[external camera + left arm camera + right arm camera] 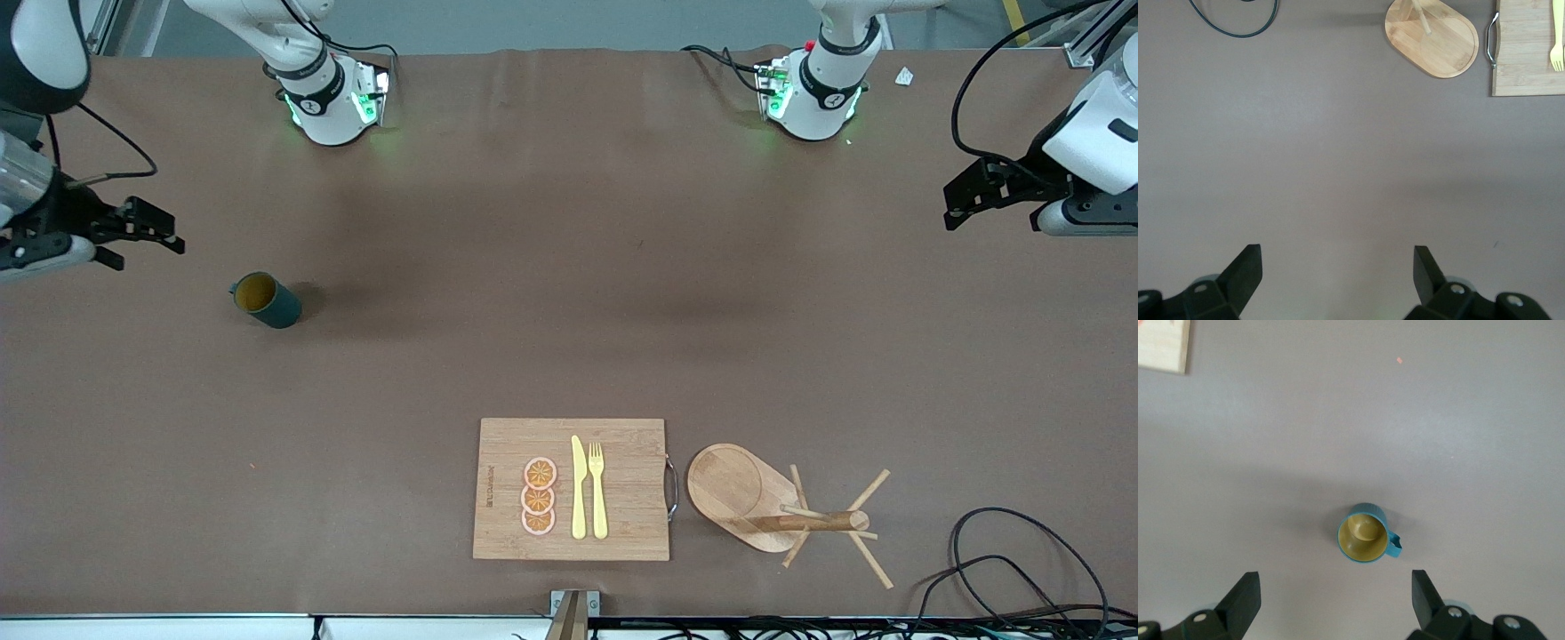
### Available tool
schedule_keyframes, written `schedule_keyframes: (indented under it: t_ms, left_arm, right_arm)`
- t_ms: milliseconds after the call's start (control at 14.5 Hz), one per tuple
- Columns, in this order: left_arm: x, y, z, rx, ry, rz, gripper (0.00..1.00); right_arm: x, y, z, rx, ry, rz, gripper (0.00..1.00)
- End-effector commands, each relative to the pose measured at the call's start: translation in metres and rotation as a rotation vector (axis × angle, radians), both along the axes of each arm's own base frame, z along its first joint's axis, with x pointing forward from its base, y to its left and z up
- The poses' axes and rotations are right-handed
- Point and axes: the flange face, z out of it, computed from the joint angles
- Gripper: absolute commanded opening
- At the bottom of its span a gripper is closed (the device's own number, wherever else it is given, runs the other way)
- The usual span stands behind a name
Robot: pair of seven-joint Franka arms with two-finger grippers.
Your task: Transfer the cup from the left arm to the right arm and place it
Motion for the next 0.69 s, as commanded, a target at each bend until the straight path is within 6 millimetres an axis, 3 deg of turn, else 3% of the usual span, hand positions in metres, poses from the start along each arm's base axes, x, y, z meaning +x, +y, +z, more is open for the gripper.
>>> schedule_keyframes:
  t_ms: [0,276,414,622]
  left_arm:
    - [-0.005,0.002,0.008,0.006,-0.010,-0.013,1.00]
    - [-0.005,0.002,0.008,0.006,-0.010,-0.013,1.00]
    - [-0.005,0.002,0.007,0.006,-0.009,-0.013,1.00]
    - [-0.004,0.004,0.008,0.005,-0.012,-0.011,1.00]
  right_arm:
    - [0.008,0.000,0.024,0.007,0.016,-0.093,1.00]
    - [0.005,0.006,0.081,-0.065,0.039,-0.157,1.00]
    - [0.007,0.028,0.098,-0.142,0.023,-0.156,1.00]
    - [0.008,0.045,0.114,-0.158,0.005,-0.178,1.00]
